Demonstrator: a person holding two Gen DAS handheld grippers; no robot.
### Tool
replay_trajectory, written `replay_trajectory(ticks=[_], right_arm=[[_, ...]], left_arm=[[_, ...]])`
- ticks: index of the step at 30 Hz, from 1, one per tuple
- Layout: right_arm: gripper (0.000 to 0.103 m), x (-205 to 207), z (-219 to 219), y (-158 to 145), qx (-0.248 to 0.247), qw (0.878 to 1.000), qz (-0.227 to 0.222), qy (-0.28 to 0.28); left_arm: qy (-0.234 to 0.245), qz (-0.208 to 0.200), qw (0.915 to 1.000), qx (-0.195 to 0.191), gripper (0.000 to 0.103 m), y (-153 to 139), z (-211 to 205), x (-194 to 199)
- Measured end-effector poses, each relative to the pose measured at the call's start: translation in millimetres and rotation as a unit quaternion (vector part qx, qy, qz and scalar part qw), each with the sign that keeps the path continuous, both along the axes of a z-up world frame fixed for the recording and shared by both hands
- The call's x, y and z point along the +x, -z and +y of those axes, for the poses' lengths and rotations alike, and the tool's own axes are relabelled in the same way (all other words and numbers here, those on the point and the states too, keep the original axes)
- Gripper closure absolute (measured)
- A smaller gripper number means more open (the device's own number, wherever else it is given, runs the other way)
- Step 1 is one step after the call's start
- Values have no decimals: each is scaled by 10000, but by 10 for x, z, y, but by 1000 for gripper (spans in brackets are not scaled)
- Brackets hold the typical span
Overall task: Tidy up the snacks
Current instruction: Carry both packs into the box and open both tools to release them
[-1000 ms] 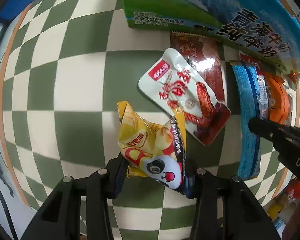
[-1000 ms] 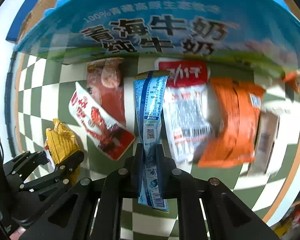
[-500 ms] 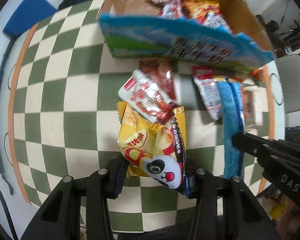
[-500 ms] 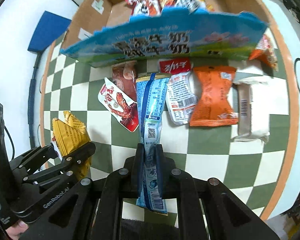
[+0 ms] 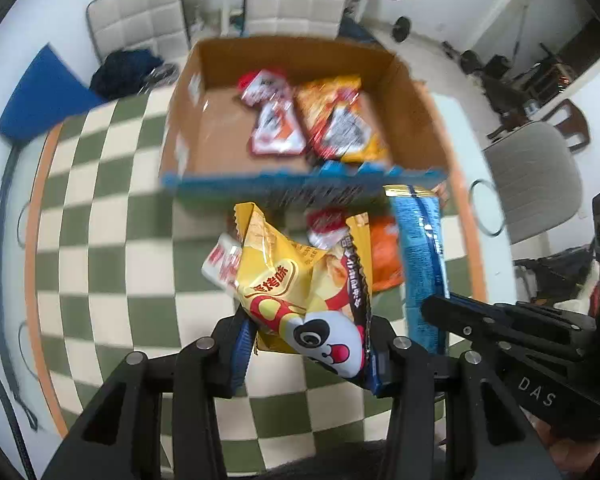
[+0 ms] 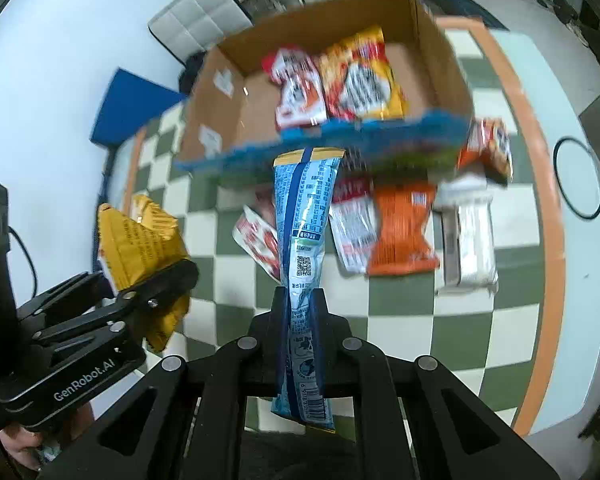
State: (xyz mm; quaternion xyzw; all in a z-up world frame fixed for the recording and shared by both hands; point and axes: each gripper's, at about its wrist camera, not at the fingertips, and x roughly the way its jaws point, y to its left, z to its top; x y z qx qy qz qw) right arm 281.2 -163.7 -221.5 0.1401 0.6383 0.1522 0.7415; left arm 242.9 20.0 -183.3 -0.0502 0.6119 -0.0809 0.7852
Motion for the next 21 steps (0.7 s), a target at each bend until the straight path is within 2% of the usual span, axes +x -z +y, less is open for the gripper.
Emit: replay_trajectory(ticks=[5,10,16,21], right_arm=[[91,295,-71,-368,16,9992,-388,134],[91,785,-136,-536,-258,9969,-685,277],[91,1446,-185,-421,-732,9942,-730,306],[91,1970,-233,-134,-980,9931,-546,350]], left_arm=[[143,-265,9995,-45,62,-266,-44,406],[188,-366,9991,117,62,-348,-18,964],[133,-220,9989,385,62,-199,69,1620],[51,87,9983,575,62,123,153,2126]])
